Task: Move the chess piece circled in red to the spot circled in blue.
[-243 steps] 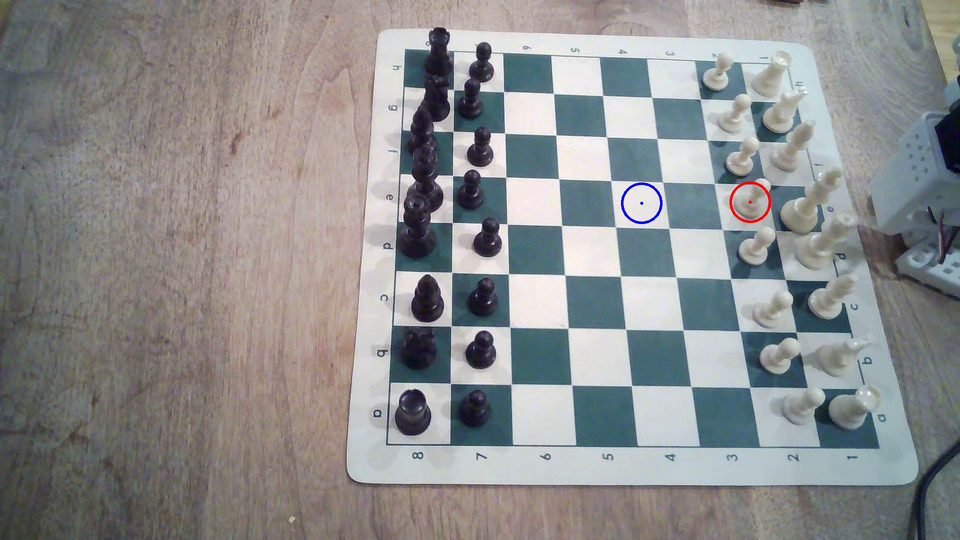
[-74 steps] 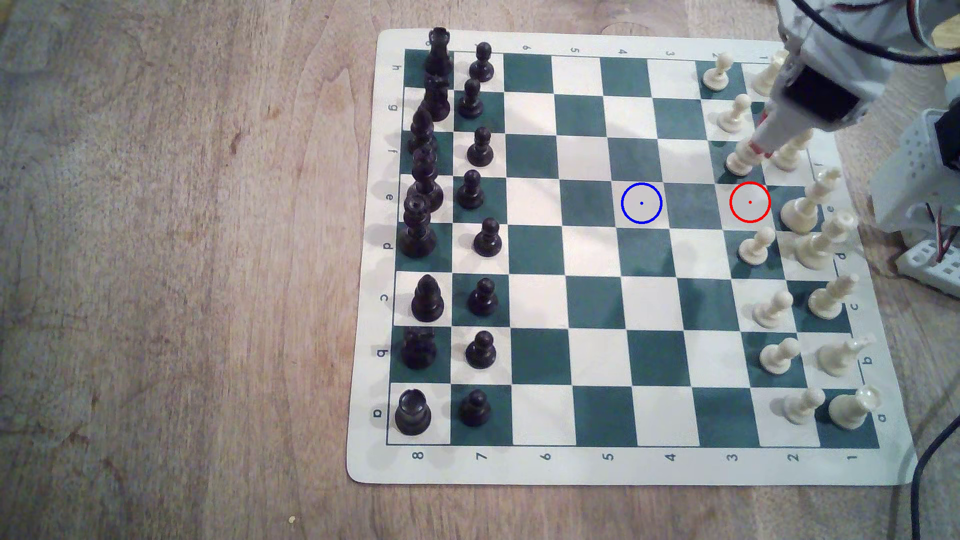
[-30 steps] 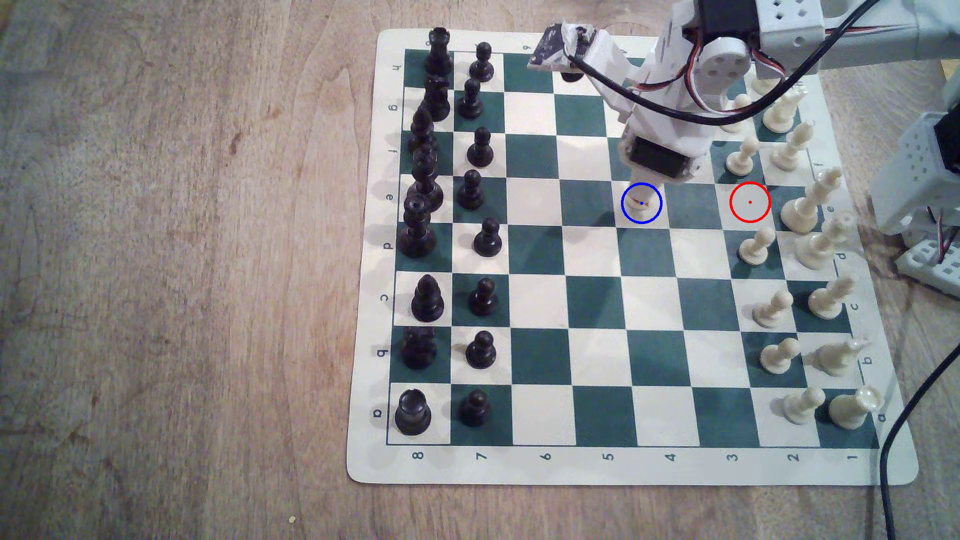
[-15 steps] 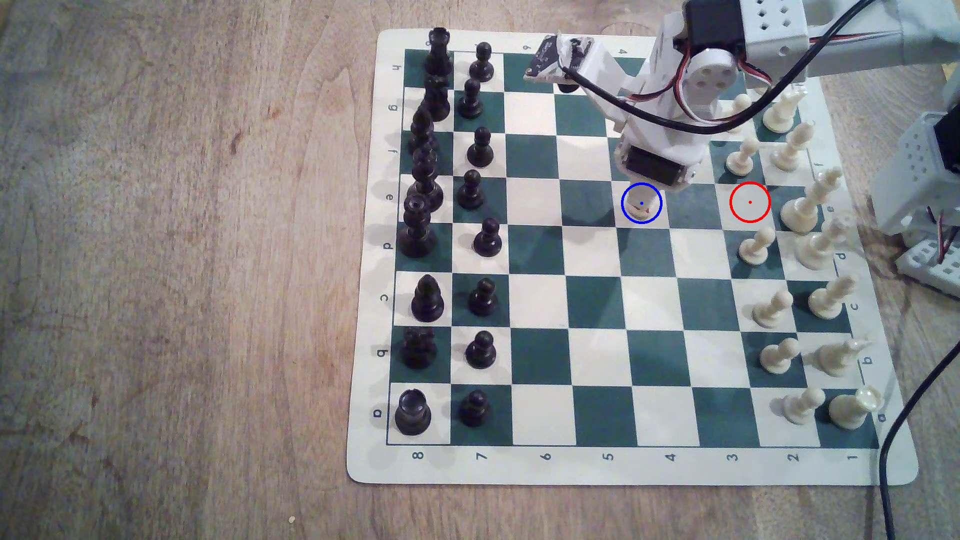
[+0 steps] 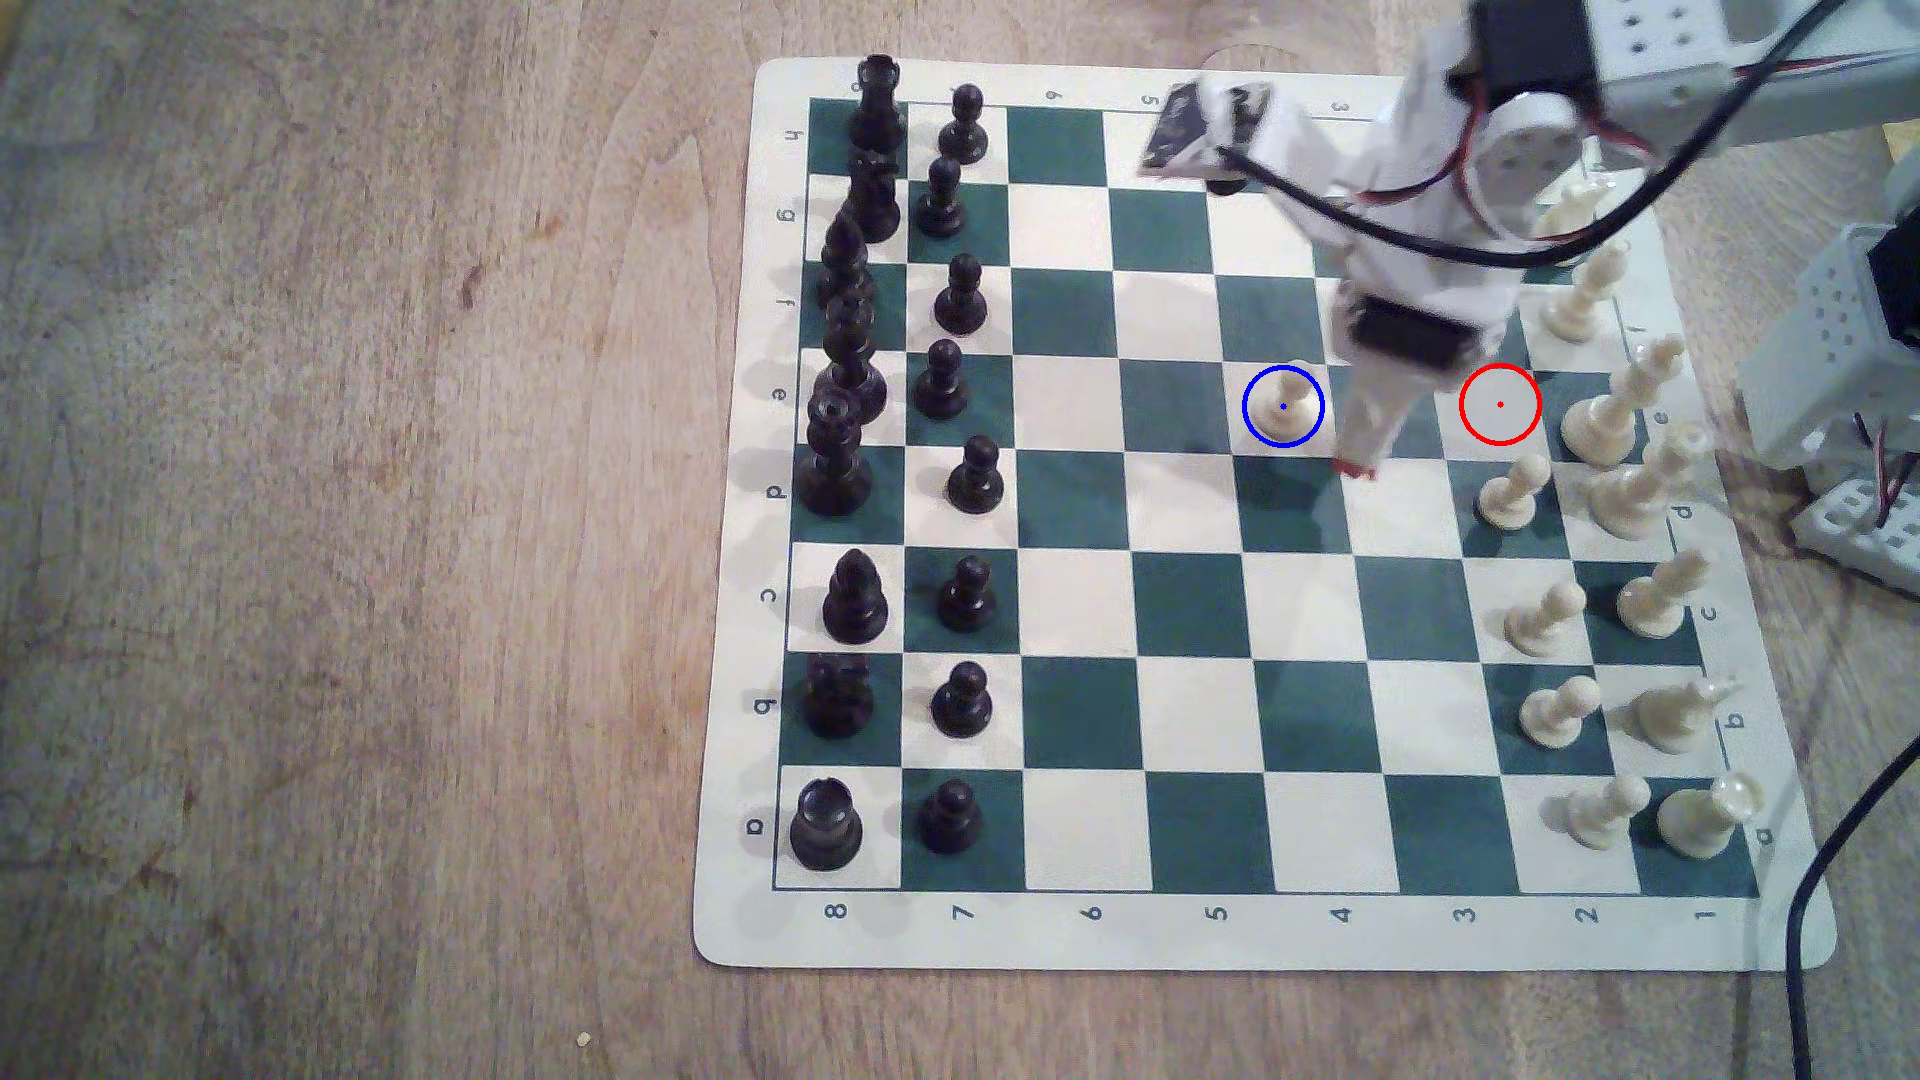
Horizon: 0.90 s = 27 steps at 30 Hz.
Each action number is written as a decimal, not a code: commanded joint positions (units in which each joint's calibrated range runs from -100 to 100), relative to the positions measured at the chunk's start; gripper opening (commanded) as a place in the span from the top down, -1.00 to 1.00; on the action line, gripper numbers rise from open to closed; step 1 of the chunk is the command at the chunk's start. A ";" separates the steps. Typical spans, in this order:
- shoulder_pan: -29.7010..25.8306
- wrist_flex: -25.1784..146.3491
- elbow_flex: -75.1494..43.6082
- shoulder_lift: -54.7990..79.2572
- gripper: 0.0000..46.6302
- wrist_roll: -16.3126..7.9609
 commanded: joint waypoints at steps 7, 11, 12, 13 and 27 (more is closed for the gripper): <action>-2.71 2.49 8.66 -20.92 0.10 -0.49; -2.86 3.96 13.19 -27.20 0.10 -0.49; -2.94 3.96 14.28 -28.47 0.10 -0.44; -3.17 4.04 15.55 -29.92 0.10 -0.39; -9.51 5.03 35.04 -65.74 0.88 -0.15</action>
